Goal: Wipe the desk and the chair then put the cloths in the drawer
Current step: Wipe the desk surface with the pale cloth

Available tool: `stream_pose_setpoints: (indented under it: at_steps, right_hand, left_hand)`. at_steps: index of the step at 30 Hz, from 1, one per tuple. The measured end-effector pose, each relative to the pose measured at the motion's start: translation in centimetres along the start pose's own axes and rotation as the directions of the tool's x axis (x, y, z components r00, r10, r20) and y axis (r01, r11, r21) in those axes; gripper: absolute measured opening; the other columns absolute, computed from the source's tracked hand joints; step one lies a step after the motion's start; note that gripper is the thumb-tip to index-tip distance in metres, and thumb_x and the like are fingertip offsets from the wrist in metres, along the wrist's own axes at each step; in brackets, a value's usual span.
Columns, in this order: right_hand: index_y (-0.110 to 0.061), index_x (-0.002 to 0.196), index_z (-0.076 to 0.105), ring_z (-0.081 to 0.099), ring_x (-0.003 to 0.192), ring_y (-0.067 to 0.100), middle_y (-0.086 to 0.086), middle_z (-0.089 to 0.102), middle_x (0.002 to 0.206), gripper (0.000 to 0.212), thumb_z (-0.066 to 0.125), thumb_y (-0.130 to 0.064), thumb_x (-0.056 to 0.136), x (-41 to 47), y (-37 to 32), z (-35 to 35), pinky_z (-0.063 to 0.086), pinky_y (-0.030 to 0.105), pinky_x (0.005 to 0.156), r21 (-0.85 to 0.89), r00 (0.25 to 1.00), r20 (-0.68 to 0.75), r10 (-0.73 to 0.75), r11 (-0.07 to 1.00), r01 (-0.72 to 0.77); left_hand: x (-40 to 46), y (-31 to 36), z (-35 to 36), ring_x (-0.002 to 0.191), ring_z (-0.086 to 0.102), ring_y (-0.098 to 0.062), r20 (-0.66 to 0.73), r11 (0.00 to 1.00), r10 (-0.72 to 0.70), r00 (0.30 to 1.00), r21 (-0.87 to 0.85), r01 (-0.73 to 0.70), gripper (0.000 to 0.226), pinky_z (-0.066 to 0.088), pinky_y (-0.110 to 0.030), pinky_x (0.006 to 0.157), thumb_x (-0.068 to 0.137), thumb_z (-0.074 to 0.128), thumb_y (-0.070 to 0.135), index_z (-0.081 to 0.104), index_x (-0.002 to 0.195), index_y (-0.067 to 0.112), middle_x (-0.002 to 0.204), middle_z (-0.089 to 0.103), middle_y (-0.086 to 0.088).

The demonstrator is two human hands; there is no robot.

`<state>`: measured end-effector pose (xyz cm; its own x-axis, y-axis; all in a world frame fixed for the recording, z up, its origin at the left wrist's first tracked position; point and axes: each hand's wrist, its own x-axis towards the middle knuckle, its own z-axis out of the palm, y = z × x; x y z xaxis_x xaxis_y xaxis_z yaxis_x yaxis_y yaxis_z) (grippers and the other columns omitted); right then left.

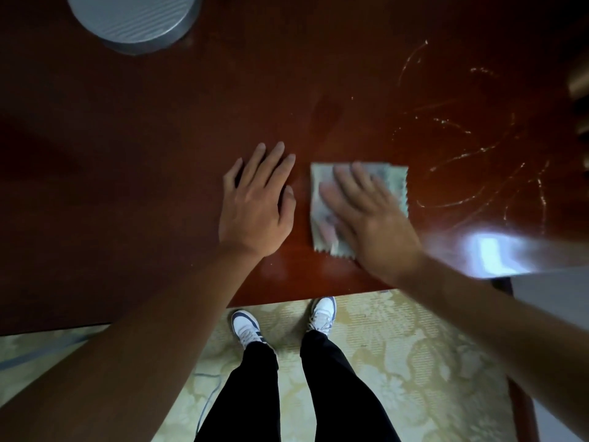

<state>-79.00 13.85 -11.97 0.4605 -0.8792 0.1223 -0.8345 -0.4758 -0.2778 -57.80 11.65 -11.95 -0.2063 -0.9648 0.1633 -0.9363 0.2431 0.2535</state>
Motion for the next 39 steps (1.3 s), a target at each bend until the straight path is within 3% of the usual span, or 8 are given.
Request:
stream_pose_setpoints:
  at_steps: [4,9,17,20,23,28,31,39]
  right_hand:
    - [-0.015,0.145,0.046,0.031,0.143,0.036,0.015,0.038,0.153,0.047,0.044,-0.034,0.102,0.9,1.2,-0.8,0.029,0.053,0.116,-0.021,0.997,0.045,-0.069,0.997,0.070]
    - [-0.011,0.144,0.046,0.026,0.144,0.042,0.017,0.038,0.153,0.051,0.034,-0.036,0.101,6.9,3.8,-1.2,0.018,0.052,0.118,-0.022,0.983,0.048,0.179,0.984,-0.178]
    - [-0.017,0.145,0.047,0.027,0.146,0.032,0.011,0.036,0.155,0.050,0.042,-0.040,0.101,1.6,1.2,-1.2,0.017,0.047,0.120,0.055,0.996,0.087,0.024,0.998,-0.029]
    - [-0.016,0.145,0.046,0.026,0.146,0.034,0.012,0.036,0.155,0.048,0.052,-0.031,0.100,5.2,3.1,-2.0,0.015,0.047,0.119,0.019,0.990,0.108,0.092,0.995,-0.094]
    - [-0.020,0.149,0.038,0.016,0.150,0.032,0.009,0.027,0.160,0.051,0.043,-0.038,0.102,7.4,4.4,-2.6,0.006,0.042,0.120,0.019,0.976,0.134,0.170,0.985,-0.174]
    - [-0.016,0.150,0.037,0.019,0.148,0.035,0.013,0.030,0.158,0.054,0.026,-0.040,0.103,9.1,6.1,-2.3,0.015,0.049,0.121,-0.045,0.976,0.065,0.209,0.977,-0.207]
    - [-0.010,0.145,0.043,0.026,0.145,0.037,0.015,0.037,0.153,0.048,0.031,-0.030,0.103,12.5,6.8,-1.9,0.024,0.052,0.116,-0.058,0.953,0.005,0.303,0.951,-0.303]
    - [-0.005,0.137,0.054,0.042,0.137,0.037,0.017,0.051,0.143,0.042,0.049,-0.014,0.096,5.1,1.1,-1.1,0.033,0.052,0.114,0.012,0.997,0.035,-0.062,0.998,0.062]
  left_hand:
    - [0.0,0.0,0.0,0.147,0.033,-0.022,0.016,1.000,-0.002,1.000,0.008,0.002,0.048,0.025,-0.047,0.117,0.098,0.042,0.028,0.051,0.143,0.018,0.154,0.044,-0.001]
    - [0.0,0.0,-0.1,0.148,0.031,-0.021,0.036,1.000,-0.011,0.999,0.017,0.010,0.049,0.024,-0.046,0.118,0.098,0.039,0.030,0.050,0.145,0.019,0.155,0.043,-0.001]
    - [0.0,0.0,-0.1,0.147,0.032,-0.021,0.025,1.000,-0.009,1.000,0.004,0.009,0.048,0.024,-0.046,0.118,0.098,0.040,0.028,0.050,0.144,0.019,0.154,0.044,-0.001]
    - [0.1,0.1,-0.2,0.148,0.031,-0.021,0.033,1.000,-0.019,0.999,-0.003,0.019,0.048,0.023,-0.046,0.118,0.098,0.040,0.028,0.050,0.144,0.019,0.155,0.043,-0.001]
    - [0.0,0.1,-0.1,0.148,0.031,-0.021,0.029,1.000,-0.017,0.999,-0.005,0.018,0.048,0.023,-0.046,0.119,0.098,0.040,0.028,0.050,0.144,0.019,0.155,0.043,0.000]
    - [0.1,0.0,0.0,0.147,0.033,-0.021,0.006,1.000,-0.020,1.000,-0.007,0.020,0.047,0.024,-0.046,0.118,0.099,0.042,0.027,0.051,0.143,0.018,0.153,0.045,-0.001]
    - [0.0,0.0,0.0,0.147,0.032,-0.020,0.022,1.000,-0.019,1.000,-0.010,0.019,0.047,0.023,-0.044,0.119,0.099,0.041,0.028,0.050,0.144,0.019,0.154,0.044,0.000]
    - [0.0,0.1,0.0,0.146,0.035,-0.021,-0.008,0.999,-0.021,1.000,-0.027,0.021,0.047,0.025,-0.046,0.118,0.098,0.044,0.027,0.053,0.142,0.016,0.152,0.047,-0.001]
